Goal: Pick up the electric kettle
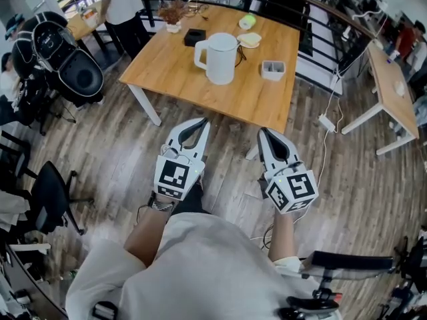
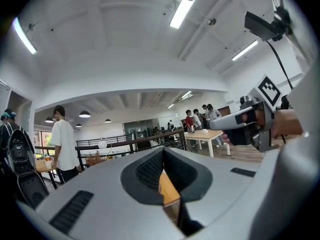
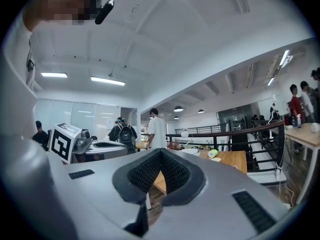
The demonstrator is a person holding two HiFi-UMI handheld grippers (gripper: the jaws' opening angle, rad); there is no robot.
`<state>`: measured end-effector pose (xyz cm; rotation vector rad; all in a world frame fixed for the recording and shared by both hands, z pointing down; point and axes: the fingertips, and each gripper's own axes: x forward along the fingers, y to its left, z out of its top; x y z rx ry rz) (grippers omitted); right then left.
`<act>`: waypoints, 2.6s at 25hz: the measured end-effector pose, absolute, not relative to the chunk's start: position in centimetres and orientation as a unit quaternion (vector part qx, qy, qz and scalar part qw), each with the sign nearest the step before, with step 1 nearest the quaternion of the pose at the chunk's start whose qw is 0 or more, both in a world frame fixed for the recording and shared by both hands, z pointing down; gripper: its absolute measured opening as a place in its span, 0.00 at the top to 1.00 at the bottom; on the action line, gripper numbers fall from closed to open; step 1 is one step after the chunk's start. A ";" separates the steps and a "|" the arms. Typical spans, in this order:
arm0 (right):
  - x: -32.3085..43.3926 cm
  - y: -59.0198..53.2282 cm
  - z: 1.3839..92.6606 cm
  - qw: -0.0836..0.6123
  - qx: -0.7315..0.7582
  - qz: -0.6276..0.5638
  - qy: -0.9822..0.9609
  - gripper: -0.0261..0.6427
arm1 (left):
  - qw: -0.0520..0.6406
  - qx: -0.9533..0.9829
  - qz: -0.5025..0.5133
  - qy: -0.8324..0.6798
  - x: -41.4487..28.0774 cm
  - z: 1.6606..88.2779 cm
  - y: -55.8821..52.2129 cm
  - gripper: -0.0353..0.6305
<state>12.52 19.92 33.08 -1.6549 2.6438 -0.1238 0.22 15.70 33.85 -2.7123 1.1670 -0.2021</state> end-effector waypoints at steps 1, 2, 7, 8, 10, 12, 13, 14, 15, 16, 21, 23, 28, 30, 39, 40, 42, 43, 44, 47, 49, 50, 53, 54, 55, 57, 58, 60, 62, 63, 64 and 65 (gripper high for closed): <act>12.5 19.2 33.1 0.008 -0.529 -0.038 0.848 0.94 | 0.090 -0.913 -0.068 0.393 0.2 34.0 14.9 0.94; 12.4 18.5 33.2 0.006 -0.529 -0.036 0.848 0.94 | 0.089 -0.913 -0.068 0.393 0.2 34.1 14.1 0.94; 12.2 14.3 33.5 0.000 -0.533 -0.028 0.846 0.94 | 0.090 -0.913 -0.066 0.393 -0.1 34.6 9.6 0.94; 12.1 13.3 33.4 0.001 -0.535 -0.027 0.845 0.95 | 0.090 -0.913 -0.065 0.392 -0.2 34.5 8.6 0.94; 12.0 11.3 33.3 0.001 -0.537 -0.029 0.843 0.94 | 0.088 -0.913 -0.063 0.392 -0.5 34.5 6.5 0.94; 11.8 9.3 33.2 -0.003 -0.538 -0.028 0.842 0.94 | 0.086 -0.914 -0.062 0.393 -0.7 34.4 4.5 0.94; 11.7 8.4 33.1 -0.006 -0.539 -0.027 0.842 0.94 | 0.085 -0.914 -0.062 0.392 -0.8 34.4 3.5 0.94; 11.6 7.5 33.0 -0.008 -0.541 -0.025 0.841 0.94 | 0.084 -0.914 -0.061 0.392 -0.9 34.3 2.6 0.94; 11.6 6.7 32.8 -0.009 -0.542 -0.025 0.840 0.94 | 0.084 -0.915 -0.061 0.391 -1.0 34.2 1.8 0.94; 11.5 5.8 32.7 -0.008 -0.542 -0.024 0.840 0.94 | 0.084 -0.915 -0.061 0.390 -1.1 34.2 0.9 0.94; 11.1 1.3 32.0 -0.003 -0.537 -0.027 0.843 0.94 | 0.082 -0.915 -0.060 0.390 -1.5 33.7 -3.8 0.94; 11.1 -0.4 31.9 -0.001 -0.539 -0.029 0.842 0.94 | 0.081 -0.915 -0.061 0.391 -1.6 33.6 -5.4 0.94; 10.8 -3.7 32.0 0.000 -0.546 -0.037 0.837 0.94 | 0.076 -0.915 -0.067 0.391 -2.3 33.9 -8.5 0.94; 10.7 -4.5 32.4 -0.002 -0.549 -0.041 0.835 0.94 | 0.075 -0.915 -0.070 0.390 -2.5 34.1 -9.5 0.94; 10.5 -7.7 33.8 -0.011 -0.567 -0.056 0.822 0.94 | 0.068 -0.921 -0.080 0.376 -2.8 35.2 -13.0 0.94; 10.5 -8.1 33.9 -0.011 -0.569 -0.057 0.820 0.94 | 0.067 -0.921 -0.080 0.375 -2.8 35.3 -13.5 0.94; 10.5 -9.0 33.8 -0.011 -0.572 -0.056 0.818 0.94 | 0.068 -0.922 -0.080 0.371 -2.8 35.3 -14.4 0.94; 10.5 -9.4 33.7 -0.009 -0.574 -0.056 0.817 0.94 | 0.069 -0.923 -0.080 0.370 -2.8 35.2 -14.8 0.94; 10.5 -10.0 33.6 -0.007 -0.575 -0.054 0.816 0.94 | 0.070 -0.923 -0.079 0.369 -2.9 35.2 -15.4 0.94; 10.4 -11.5 33.4 -0.003 -0.578 -0.050 0.815 0.94 | 0.070 -0.924 -0.078 0.367 -3.1 35.3 -16.8 0.94; 10.3 -12.4 33.4 -0.003 -0.580 -0.048 0.813 0.94 | 0.070 -0.924 -0.077 0.368 -3.4 35.3 -17.6 0.94; 10.2 -12.8 33.3 -0.003 -0.581 -0.047 0.812 0.94 | 0.069 -0.924 -0.077 0.369 -3.6 35.4 -18.0 0.94; 10.0 -13.7 33.2 -0.003 -0.585 -0.044 0.810 0.94 | 0.068 -0.923 -0.077 0.371 -4.2 35.5 -19.1 0.94; 10.1 -13.9 33.2 -0.002 -0.587 -0.043 0.808 0.94 | 0.067 -0.923 -0.078 0.371 -4.3 35.5 -19.4 0.94; 10.1 -14.1 33.3 -0.002 -0.589 -0.043 0.807 0.94 | 0.067 -0.923 -0.078 0.372 -4.4 35.6 -19.6 0.94; 10.2 -14.5 33.4 0.001 -0.592 -0.045 0.805 0.94 | 0.066 -0.922 -0.080 0.374 -4.7 35.8 -20.1 0.94; 10.3 -14.6 33.5 0.003 -0.593 -0.045 0.804 0.94 | 0.065 -0.921 -0.082 0.375 -4.8 36.0 -20.4 0.94; 10.5 -14.7 33.6 0.007 -0.595 -0.043 0.803 0.94 | 0.064 -0.920 -0.084 0.377 -5.0 36.3 -20.7 0.94; 10.8 -14.7 33.7 0.010 -0.597 -0.043 0.801 0.94 | 0.062 -0.920 -0.086 0.377 -5.1 36.6 -20.9 0.94; 10.9 -14.7 33.9 0.011 -0.599 -0.044 0.799 0.94 | 0.061 -0.920 -0.088 0.377 -5.1 36.8 -21.0 0.94; 11.0 -14.6 34.0 0.013 -0.600 -0.046 0.798 0.94 | 0.060 -0.920 -0.089 0.378 -5.2 37.0 -21.1 0.94; 11.1 -14.5 34.1 0.014 -0.601 -0.048 0.798 0.94 | 0.059 -0.919 -0.090 0.378 -5.3 37.1 -21.1 0.94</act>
